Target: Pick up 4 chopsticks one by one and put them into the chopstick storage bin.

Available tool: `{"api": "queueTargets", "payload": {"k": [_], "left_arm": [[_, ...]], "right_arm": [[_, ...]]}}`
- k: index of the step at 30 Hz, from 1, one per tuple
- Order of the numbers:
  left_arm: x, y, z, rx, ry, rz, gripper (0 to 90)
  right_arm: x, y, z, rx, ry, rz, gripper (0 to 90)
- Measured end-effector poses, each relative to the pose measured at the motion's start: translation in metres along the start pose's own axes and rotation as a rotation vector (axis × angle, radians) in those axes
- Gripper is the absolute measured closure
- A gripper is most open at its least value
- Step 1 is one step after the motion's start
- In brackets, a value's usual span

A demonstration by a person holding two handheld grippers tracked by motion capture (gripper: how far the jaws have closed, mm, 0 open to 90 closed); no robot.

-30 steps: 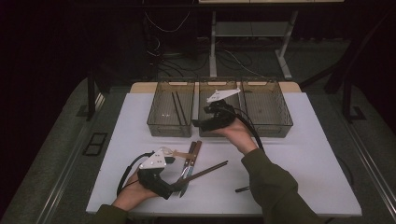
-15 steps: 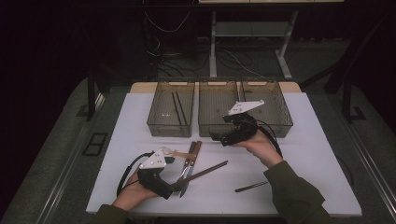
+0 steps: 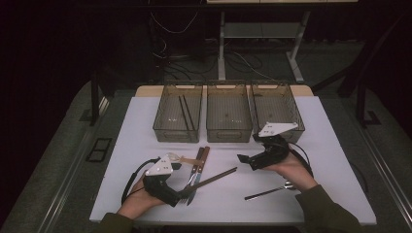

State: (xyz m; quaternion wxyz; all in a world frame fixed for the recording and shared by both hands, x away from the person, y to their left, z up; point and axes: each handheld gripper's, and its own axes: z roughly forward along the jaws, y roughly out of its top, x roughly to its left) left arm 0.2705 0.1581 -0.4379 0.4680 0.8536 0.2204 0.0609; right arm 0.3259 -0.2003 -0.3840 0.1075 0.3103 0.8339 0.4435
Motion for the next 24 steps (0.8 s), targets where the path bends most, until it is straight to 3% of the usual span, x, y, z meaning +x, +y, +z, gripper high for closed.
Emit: {"api": "queueTargets", "payload": {"k": [9, 15, 24], "left_arm": [[0.0, 0.0, -0.002, 0.014, 0.003, 0.012, 0.0], [0.0, 0.0, -0.002, 0.01, 0.005, 0.01, 0.0], [0.001, 0.001, -0.002, 0.011, 0.012, 0.012, 0.0]], "right_arm": [[0.002, -0.034, -0.024, -0.043, -0.032, 0.014, 3.7], [0.001, -0.06, -0.039, -0.055, -0.046, 0.064, 3.7], [-0.004, -0.084, -0.053, -0.056, -0.059, 0.079, 3.7]]}}
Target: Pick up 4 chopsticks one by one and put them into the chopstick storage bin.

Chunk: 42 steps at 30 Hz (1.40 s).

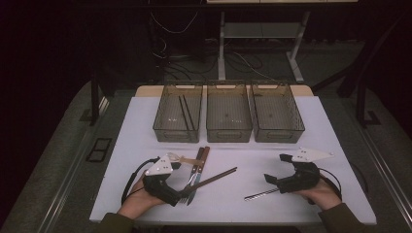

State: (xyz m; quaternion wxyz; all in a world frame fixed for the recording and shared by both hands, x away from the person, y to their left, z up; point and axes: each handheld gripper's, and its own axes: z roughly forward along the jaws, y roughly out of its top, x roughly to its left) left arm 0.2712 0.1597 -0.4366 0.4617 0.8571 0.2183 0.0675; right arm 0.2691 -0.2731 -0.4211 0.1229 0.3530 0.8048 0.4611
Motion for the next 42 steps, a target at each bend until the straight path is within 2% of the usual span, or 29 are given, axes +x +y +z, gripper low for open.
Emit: {"api": "queueTargets", "payload": {"k": [3, 6, 13, 16, 18, 25, 27, 30, 34, 35, 42], "left_arm": [[0.0, 0.0, 0.0, -0.003, 0.002, -0.001, 0.0], [0.001, 0.001, 0.0, -0.003, 0.006, 0.007, 0.0], [0.003, 0.003, -0.003, -0.011, 0.009, -0.005, 1.5], [0.004, 0.004, -0.004, -0.014, 0.004, -0.01, 8.1], [0.004, 0.004, -0.004, -0.01, 0.004, -0.012, 16.4], [0.004, 0.006, -0.002, -0.004, -0.069, -0.021, 42.0], [0.003, 0.007, 0.0, 0.018, -0.09, -0.018, 49.0], [0.002, 0.009, 0.005, 0.039, -0.094, -0.009, 58.1], [0.003, 0.011, 0.01, 0.054, -0.096, -0.007, 65.9], [0.002, 0.011, 0.011, 0.064, -0.096, -0.02, 67.6], [0.001, 0.009, 0.017, 0.113, -0.102, -0.014, 73.2]], "right_arm": [[-0.004, -0.008, -0.004, 0.014, -0.02, -0.009, 3.7], [-0.007, -0.013, -0.008, 0.012, -0.027, 0.015, 3.7], [-0.009, -0.023, -0.017, 0.009, -0.047, 0.026, 3.7], [-0.01, -0.024, -0.017, 0.01, -0.052, 0.022, 3.7], [-0.009, -0.024, -0.016, 0.016, -0.055, 0.019, 3.7], [-0.007, -0.024, -0.013, 0.03, -0.055, 0.007, 3.7], [-0.007, -0.024, -0.013, 0.032, -0.056, 0.006, 3.7], [-0.007, -0.024, -0.012, 0.034, -0.054, 0.006, 3.7], [-0.006, -0.023, -0.012, 0.034, -0.051, 0.003, 3.7], [-0.006, -0.023, -0.012, 0.034, -0.05, 0.003, 3.7], [-0.006, -0.023, -0.011, 0.033, -0.053, 0.001, 3.7]]}}
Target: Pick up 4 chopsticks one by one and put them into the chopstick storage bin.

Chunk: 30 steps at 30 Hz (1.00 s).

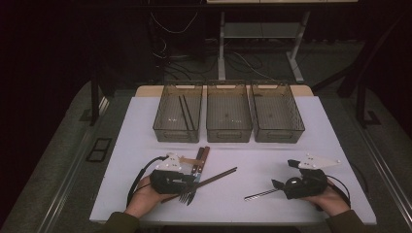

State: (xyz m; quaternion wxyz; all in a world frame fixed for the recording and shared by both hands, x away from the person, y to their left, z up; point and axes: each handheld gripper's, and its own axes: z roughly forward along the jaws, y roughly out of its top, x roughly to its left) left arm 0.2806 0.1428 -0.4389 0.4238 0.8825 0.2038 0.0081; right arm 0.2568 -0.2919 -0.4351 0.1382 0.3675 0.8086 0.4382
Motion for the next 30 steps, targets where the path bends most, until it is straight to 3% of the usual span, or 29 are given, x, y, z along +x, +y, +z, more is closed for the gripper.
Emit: {"api": "queueTargets", "payload": {"k": [9, 30], "left_arm": [[0.0009, -0.0016, 0.0041, 0.048, 0.004, 0.015, 77.2], [-0.0005, -0.002, 0.007, 0.064, 0.034, 0.04, 78.9]], "right_arm": [[0.0004, 0.0001, 0.0, 0.0, 0.0, -0.005, 3.7], [0.0009, 0.0003, -0.0003, -0.001, 0.003, -0.009, 3.7]]}}
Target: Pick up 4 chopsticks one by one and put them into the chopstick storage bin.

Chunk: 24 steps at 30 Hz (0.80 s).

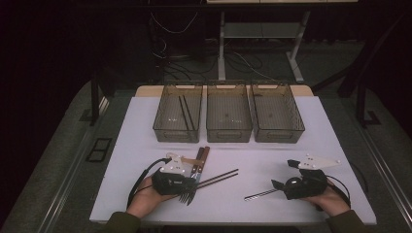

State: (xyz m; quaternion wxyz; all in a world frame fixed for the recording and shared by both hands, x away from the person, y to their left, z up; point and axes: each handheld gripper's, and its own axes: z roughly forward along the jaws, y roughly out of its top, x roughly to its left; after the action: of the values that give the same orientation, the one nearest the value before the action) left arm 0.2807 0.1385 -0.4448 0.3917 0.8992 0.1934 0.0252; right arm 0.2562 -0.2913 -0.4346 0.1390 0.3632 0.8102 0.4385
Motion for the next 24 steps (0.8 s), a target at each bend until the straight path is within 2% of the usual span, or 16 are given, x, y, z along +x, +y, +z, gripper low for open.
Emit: {"api": "queueTargets", "payload": {"k": [7, 17, 24], "left_arm": [[-0.0026, 0.001, 0.0025, 0.007, 0.02, 0.029, 80.5], [-0.0023, 0.0025, 0.0023, 0.011, 0.027, 0.028, 83.9], [-0.0025, 0.0038, -0.0014, -0.019, 0.025, 0.019, 84.3]], "right_arm": [[0.0002, 0.0, 0.0002, 0.001, 0.0, 0.0, 3.7], [0.0003, 0.0, 0.0002, 0.001, 0.001, 0.001, 3.7], [0.0, 0.0, -0.0001, -0.002, 0.003, -0.003, 3.7]]}}
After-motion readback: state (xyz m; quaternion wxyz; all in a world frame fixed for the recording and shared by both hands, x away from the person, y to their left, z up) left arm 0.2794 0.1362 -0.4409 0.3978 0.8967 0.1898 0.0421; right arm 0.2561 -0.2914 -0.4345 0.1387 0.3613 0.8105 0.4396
